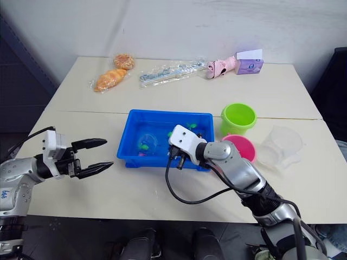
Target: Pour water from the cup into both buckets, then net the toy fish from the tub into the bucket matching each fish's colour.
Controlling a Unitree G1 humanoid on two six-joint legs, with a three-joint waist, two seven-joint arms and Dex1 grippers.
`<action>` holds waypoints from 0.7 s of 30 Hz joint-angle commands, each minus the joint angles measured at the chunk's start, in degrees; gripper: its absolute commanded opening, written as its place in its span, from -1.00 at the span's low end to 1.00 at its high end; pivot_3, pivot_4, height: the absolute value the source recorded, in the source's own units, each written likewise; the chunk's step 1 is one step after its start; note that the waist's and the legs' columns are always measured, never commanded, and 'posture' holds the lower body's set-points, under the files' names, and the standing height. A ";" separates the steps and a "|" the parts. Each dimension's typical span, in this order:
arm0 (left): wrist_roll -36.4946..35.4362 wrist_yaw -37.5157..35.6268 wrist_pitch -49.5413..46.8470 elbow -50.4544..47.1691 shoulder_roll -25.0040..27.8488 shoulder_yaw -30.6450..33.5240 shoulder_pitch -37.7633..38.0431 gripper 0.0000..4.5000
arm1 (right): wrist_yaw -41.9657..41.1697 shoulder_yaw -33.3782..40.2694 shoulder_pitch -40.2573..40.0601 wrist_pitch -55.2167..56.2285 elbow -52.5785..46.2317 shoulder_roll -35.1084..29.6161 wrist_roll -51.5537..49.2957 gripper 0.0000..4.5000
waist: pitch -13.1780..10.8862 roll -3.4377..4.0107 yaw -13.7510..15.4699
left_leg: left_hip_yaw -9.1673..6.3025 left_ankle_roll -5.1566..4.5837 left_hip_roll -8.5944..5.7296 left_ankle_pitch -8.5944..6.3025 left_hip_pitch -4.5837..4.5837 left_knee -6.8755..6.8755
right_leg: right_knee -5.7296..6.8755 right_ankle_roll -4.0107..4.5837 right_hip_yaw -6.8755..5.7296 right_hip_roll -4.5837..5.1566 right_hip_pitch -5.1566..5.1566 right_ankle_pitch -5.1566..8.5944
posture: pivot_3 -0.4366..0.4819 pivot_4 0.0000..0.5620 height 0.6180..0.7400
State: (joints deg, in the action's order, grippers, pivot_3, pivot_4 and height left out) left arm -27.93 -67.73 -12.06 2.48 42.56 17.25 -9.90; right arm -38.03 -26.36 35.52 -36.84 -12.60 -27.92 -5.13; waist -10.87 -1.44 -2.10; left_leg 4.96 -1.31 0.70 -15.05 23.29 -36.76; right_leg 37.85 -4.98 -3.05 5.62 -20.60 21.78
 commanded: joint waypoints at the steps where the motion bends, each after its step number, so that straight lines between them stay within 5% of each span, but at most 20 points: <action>1: -1.48 -0.03 -0.49 -2.10 1.29 1.17 0.53 0.98 | -1.14 -0.46 1.31 2.63 -0.03 -0.04 2.45 -1.00 | 0.00 0.00 -0.06 | 0.00 0.00 0.00 0.00 0.00 0.01 | 0.00 0.00 0.00 0.00 -0.01 0.00 | -0.05 -0.47 1.00; 13: -1.17 -0.08 -0.85 -0.47 1.94 0.81 -0.85 0.98 | -7.18 -2.00 3.62 3.60 3.37 3.83 3.91 -1.00 | 0.00 0.00 -0.41 | 0.00 0.01 0.00 -0.01 0.00 0.05 | -0.01 0.00 -0.01 0.00 -0.02 0.00 | -0.05 -0.47 1.00; 21: -1.00 -0.15 -0.48 0.37 1.60 0.29 -2.62 0.98 | -5.52 11.78 3.10 -14.95 -1.48 10.08 -8.40 -1.00 | 0.00 0.00 -0.73 | -0.01 0.02 0.00 -0.01 0.00 0.08 | -0.01 0.00 -0.01 0.00 -0.01 0.00 | -0.05 -0.47 1.00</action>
State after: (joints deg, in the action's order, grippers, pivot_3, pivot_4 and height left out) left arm -28.03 -67.78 -13.11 3.10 43.57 17.21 -11.12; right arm -43.95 -22.00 38.35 -43.30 -8.48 -19.43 -6.67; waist -10.87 -1.44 -2.84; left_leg 4.95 -1.29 0.70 -15.06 23.29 -36.66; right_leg 37.84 -4.97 -3.06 5.63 -20.61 21.77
